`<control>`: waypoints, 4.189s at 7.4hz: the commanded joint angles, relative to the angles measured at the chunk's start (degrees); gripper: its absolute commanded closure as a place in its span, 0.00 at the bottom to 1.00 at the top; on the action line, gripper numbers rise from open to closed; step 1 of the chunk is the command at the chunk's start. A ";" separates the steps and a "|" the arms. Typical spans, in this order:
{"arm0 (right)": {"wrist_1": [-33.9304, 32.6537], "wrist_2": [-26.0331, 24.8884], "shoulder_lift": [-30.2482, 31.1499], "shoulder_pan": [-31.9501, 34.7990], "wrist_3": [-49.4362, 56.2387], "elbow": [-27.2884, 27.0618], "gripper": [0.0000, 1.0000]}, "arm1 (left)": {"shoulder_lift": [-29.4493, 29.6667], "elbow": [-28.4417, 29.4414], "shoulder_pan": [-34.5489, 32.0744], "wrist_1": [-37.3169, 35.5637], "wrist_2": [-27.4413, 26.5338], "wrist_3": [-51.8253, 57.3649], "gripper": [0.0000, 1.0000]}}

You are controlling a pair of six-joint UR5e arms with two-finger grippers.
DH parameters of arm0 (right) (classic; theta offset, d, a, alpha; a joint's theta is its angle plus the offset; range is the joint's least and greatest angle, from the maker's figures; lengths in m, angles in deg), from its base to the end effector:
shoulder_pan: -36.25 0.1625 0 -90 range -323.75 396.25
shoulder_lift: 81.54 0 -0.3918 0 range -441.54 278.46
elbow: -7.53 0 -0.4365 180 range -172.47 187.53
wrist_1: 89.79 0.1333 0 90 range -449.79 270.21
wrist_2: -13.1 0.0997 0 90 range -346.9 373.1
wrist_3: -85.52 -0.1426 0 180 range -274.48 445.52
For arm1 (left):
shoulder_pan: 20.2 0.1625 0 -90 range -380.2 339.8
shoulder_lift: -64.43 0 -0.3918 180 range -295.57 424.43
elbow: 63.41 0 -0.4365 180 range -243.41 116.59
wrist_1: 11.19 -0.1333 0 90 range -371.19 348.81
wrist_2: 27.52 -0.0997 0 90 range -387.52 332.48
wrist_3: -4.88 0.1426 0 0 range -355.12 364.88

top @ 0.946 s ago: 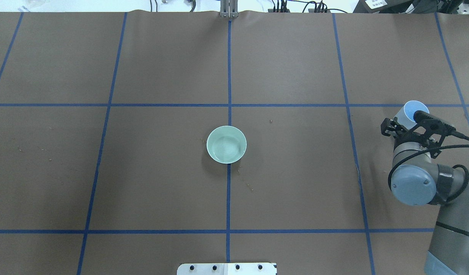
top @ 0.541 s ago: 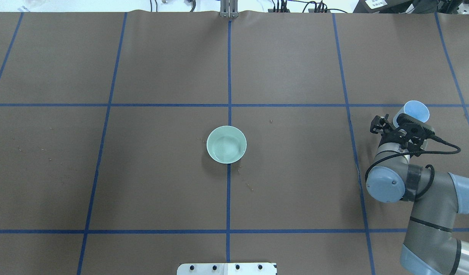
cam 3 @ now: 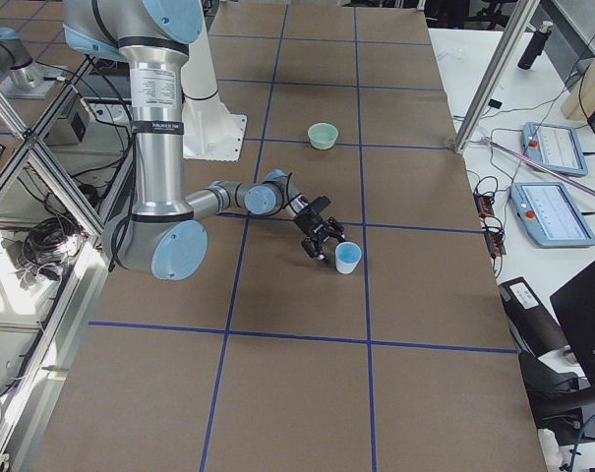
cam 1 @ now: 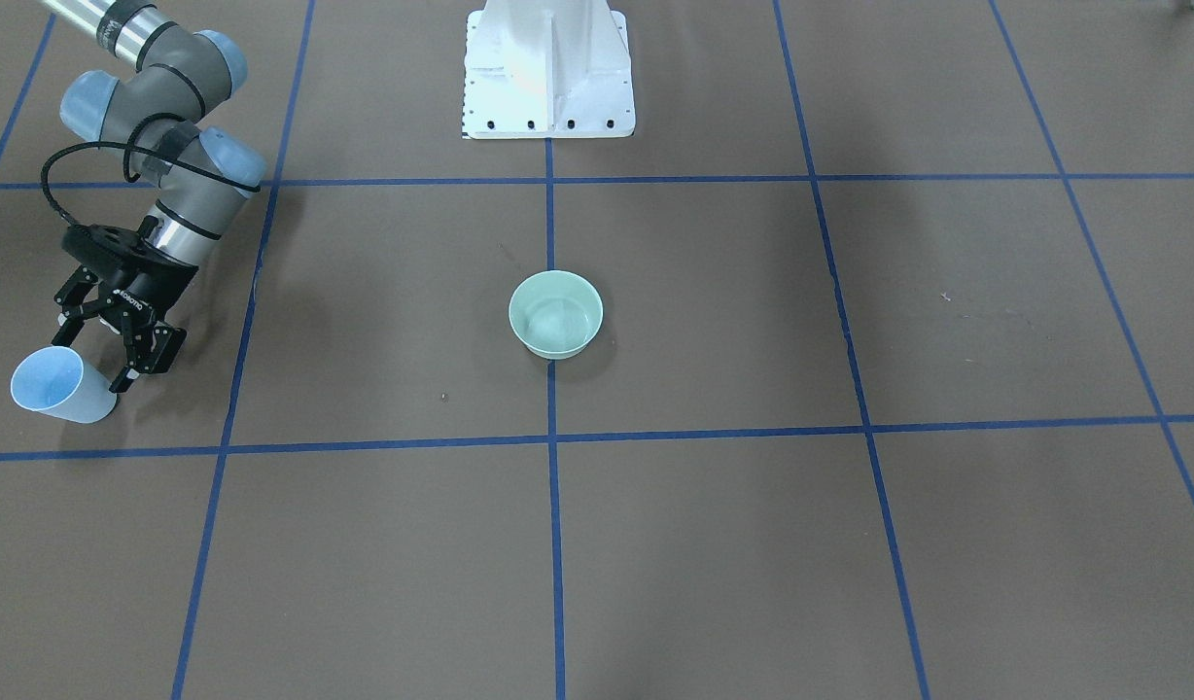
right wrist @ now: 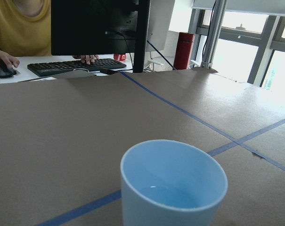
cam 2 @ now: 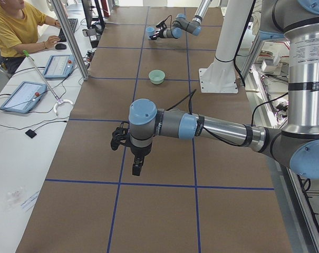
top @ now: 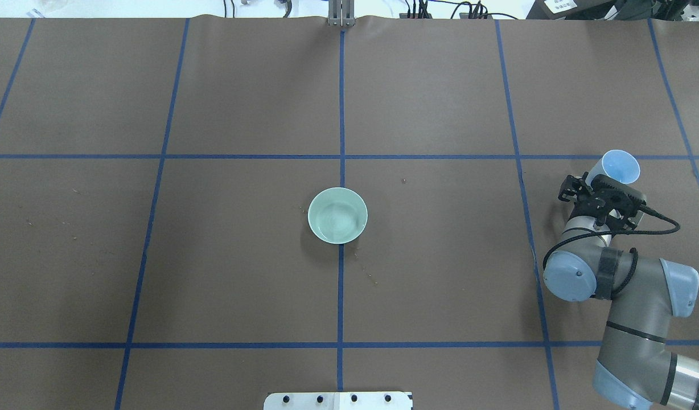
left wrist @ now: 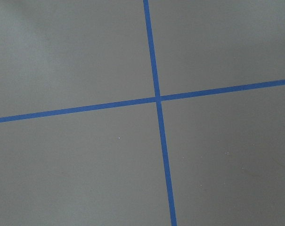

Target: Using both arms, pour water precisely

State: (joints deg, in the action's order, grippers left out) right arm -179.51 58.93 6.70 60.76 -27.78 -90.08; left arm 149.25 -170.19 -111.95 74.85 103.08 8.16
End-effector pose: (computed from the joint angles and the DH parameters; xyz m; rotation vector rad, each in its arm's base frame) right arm -0.4113 -0.4432 0.5672 0.7962 -0.1569 0.8548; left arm -0.0559 -0.5039 0.5590 0.1587 0.7013 0.0728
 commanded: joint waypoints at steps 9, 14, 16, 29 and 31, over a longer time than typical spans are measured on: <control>0.08 -0.04 -5.33 4.31 0.10 7.59 0.00 | 0.00 0.00 0.00 0.00 0.00 -0.03 0.00; 0.52 -0.22 -5.53 5.98 0.10 9.99 0.25 | 0.08 0.00 -0.09 0.00 0.00 -0.11 0.00; 0.60 -0.30 -5.53 6.51 0.10 9.90 0.69 | 0.08 0.00 -0.09 0.00 0.00 -0.03 0.00; 65.91 0.53 -4.83 4.59 58.21 8.84 1.00 | -3.26 0.00 -1.94 0.09 0.09 4.54 0.00; 77.65 5.31 -5.00 1.34 68.16 8.85 1.00 | -3.95 -0.09 -2.11 0.00 0.09 4.46 0.00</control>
State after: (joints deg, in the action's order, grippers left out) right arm -108.55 61.55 1.82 64.02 33.76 -81.16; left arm 145.80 -170.23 -113.95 74.89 103.16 12.58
